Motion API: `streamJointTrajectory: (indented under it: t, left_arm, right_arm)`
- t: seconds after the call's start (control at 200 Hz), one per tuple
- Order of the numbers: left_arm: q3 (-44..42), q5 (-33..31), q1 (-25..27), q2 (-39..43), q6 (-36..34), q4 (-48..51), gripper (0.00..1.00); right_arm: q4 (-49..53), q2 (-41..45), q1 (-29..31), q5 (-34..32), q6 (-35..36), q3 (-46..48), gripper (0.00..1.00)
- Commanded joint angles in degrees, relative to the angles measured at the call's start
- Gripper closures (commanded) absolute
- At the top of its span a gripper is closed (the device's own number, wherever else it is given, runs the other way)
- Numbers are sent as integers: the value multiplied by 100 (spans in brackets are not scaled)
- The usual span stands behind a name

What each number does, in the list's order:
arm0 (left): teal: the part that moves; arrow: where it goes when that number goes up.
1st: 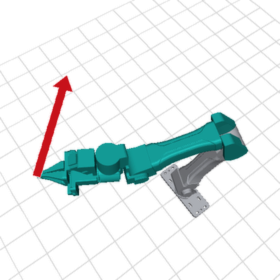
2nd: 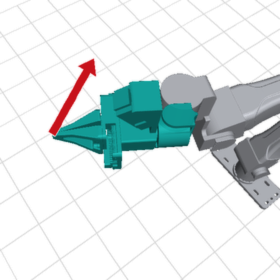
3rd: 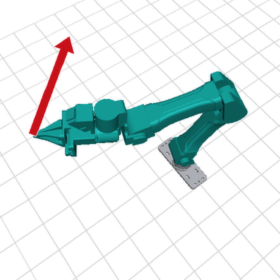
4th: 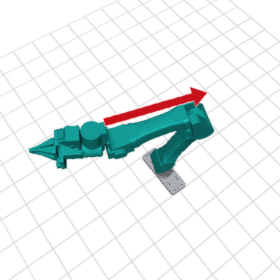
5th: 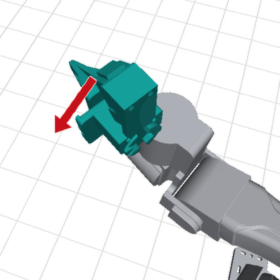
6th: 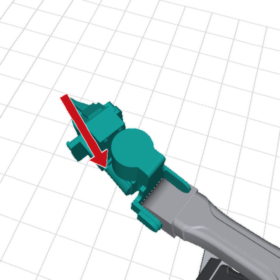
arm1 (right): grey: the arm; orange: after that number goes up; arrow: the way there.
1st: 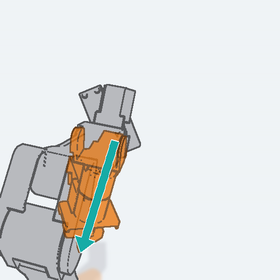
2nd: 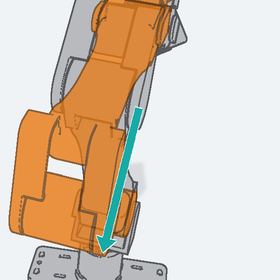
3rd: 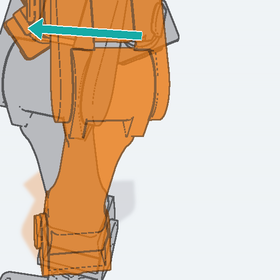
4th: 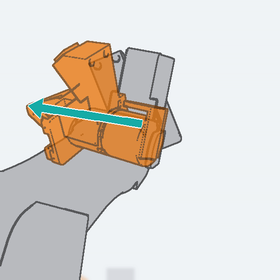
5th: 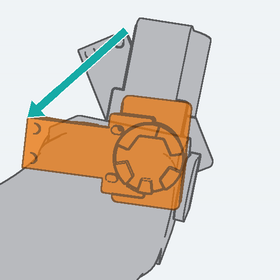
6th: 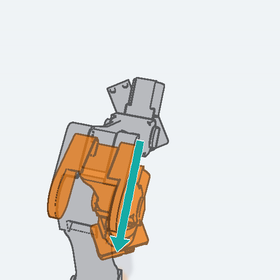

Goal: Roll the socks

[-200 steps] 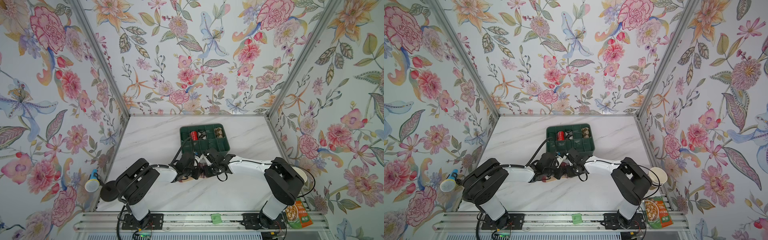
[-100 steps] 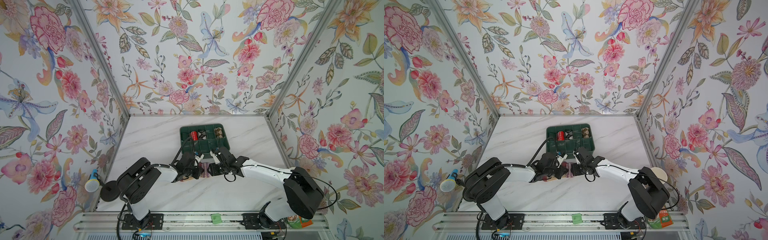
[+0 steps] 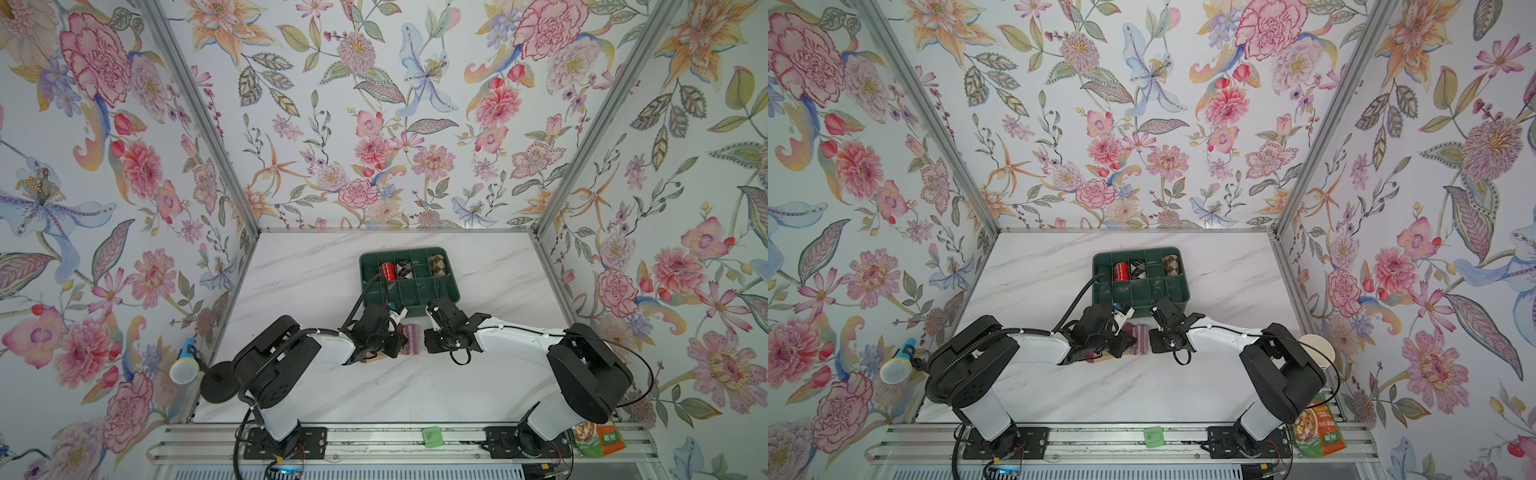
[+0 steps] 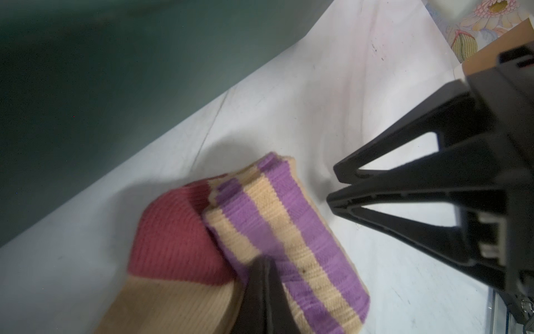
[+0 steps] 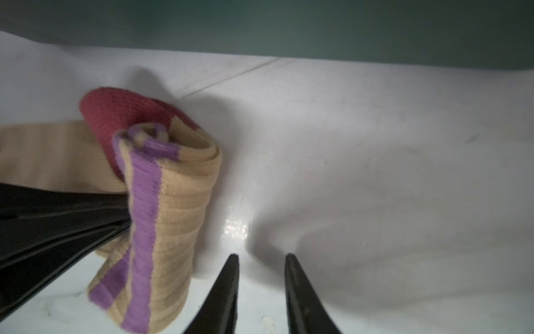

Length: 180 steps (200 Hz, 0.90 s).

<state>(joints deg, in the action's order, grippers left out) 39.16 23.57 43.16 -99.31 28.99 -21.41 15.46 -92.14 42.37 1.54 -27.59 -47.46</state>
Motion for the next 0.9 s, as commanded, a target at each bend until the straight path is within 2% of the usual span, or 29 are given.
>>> streamJointTrajectory:
  t: [0.0,0.505,0.896]
  left_arm:
    - [26,-149,35,122,42,312,100]
    - [207,-136,37,194,49,463,100]
    - [467,-390,17,323,-224,1188,97]
  right_arm:
    - [-86,-168,87,-132,138,-209,71]
    - [-376,-331,362,-76,228,-385,71]
    - [-359,-340,460,-80,297,-551,71]
